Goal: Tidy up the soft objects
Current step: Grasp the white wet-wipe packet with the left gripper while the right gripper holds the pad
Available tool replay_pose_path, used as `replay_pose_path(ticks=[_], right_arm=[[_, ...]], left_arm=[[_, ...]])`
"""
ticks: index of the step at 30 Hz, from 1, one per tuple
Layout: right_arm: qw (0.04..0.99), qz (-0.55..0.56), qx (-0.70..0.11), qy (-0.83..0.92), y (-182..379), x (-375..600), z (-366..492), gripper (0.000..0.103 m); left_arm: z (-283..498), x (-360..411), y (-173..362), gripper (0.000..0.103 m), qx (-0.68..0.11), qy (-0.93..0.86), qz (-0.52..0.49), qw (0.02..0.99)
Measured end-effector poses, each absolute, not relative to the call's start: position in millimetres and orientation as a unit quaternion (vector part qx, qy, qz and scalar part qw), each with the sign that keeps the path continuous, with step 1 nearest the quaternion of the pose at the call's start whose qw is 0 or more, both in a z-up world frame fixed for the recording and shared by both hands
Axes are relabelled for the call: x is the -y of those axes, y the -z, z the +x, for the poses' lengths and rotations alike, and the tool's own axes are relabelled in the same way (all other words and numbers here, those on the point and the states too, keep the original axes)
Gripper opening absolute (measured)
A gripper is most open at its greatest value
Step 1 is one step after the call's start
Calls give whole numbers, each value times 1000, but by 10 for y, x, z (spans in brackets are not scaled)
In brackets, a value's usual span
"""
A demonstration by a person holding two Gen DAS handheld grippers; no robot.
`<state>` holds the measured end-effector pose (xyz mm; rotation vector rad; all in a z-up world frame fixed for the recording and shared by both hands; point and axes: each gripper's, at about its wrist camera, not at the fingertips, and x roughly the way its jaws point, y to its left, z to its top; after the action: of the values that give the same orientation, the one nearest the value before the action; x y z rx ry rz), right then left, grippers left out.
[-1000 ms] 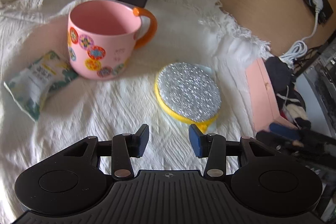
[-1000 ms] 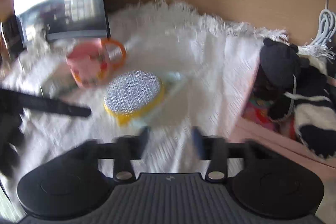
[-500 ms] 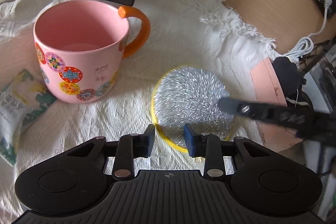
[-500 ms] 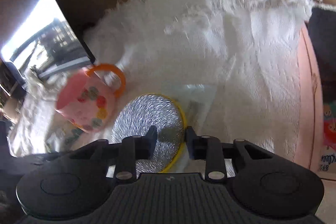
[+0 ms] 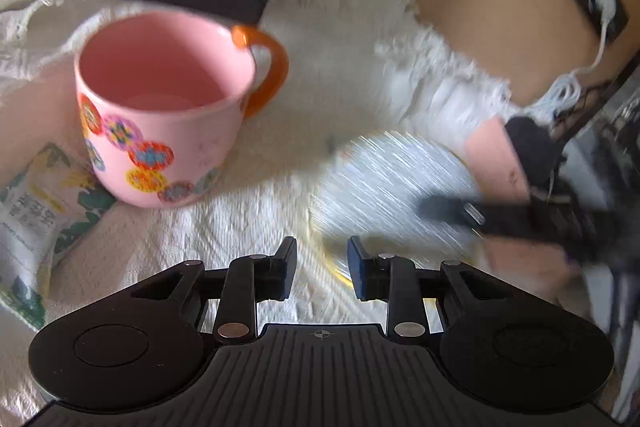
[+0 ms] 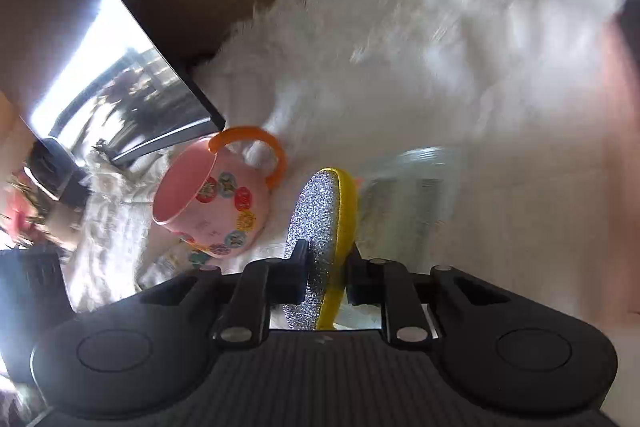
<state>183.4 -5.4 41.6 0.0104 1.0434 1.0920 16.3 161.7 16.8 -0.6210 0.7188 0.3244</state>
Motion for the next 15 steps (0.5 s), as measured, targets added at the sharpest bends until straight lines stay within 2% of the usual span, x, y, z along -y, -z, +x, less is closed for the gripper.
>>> replay_pose_path(ticks=[4, 15], right_arm=[[759, -25, -442, -477, -597, 595, 1597, 15], [821, 5, -442, -361, -375, 2033, 1527, 18]], left_arm=[[335, -1591, -222, 31, -340, -140, -288, 884], [1083, -928, -135, 32, -393, -144, -190, 888]])
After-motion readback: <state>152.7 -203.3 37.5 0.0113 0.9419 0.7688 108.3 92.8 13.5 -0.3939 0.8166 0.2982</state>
